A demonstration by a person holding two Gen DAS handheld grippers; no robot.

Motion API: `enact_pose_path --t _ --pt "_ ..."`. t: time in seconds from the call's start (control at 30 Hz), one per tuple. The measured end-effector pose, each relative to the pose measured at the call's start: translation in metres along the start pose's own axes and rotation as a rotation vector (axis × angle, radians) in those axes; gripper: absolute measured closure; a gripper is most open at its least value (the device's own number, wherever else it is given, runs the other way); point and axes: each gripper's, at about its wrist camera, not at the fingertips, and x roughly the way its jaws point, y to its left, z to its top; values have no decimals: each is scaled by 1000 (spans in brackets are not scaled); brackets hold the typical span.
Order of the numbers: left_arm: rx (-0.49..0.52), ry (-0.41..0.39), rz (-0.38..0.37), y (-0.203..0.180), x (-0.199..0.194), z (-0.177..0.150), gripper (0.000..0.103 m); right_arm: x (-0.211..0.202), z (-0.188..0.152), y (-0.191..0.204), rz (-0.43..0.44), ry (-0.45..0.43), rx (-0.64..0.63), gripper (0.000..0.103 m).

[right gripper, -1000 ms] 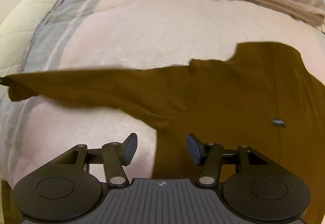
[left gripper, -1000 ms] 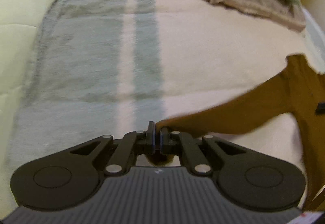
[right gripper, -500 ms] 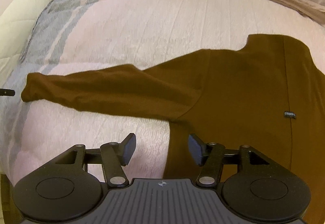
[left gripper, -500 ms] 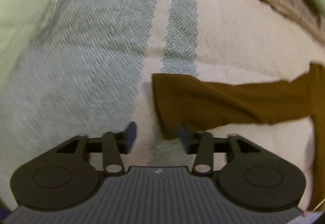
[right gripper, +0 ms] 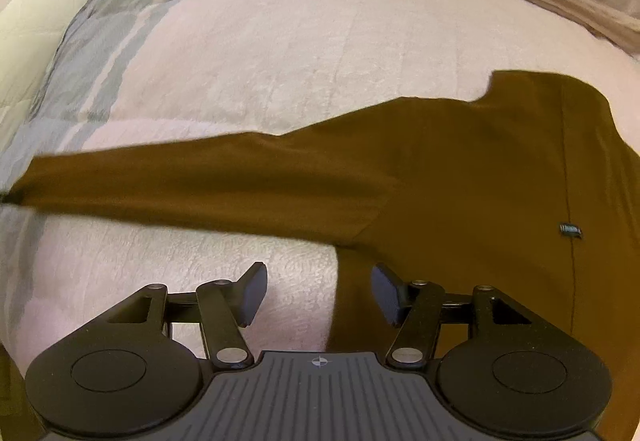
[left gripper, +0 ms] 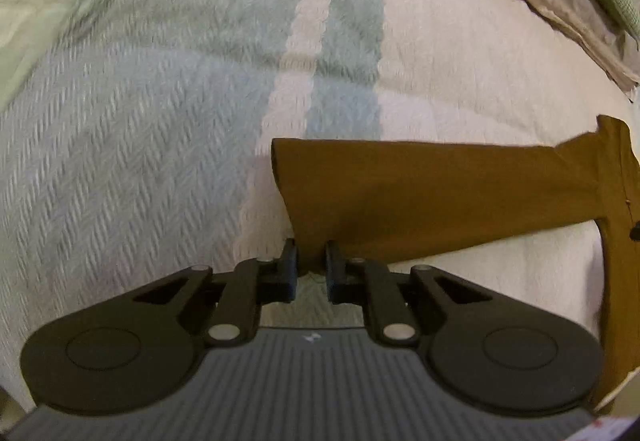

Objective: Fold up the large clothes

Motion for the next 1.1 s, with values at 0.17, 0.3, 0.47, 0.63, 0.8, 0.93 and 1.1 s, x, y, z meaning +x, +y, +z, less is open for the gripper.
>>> enact_pose_path --t 0.17,0.3,0.47,0.63,0.8,0.93,1.1 --pt "10 24 165 -2 2 -11 90 -9 -5 -13 -5 -9 65 48" --pt "7 -28 187 -19 -11 -8 89 -29 -18 -37 -47 -29 99 48" --pt "106 -92 168 -91 -21 6 88 -66 -47 -102 -145 -80 231 48" --pt "201 -145 105 -202 -19 15 86 -115 -85 -200 -270 -154 327 48" --pt "296 -178 60 -353 -6 2 81 -163 -130 -332 -369 -222 370 48" --pt "328 -162 53 -469 10 -23 78 -186 -164 -458 -380 -253 445 48" --pt "366 -87 -6 -607 46 -51 74 -198 -189 -593 -345 -278 542 48"
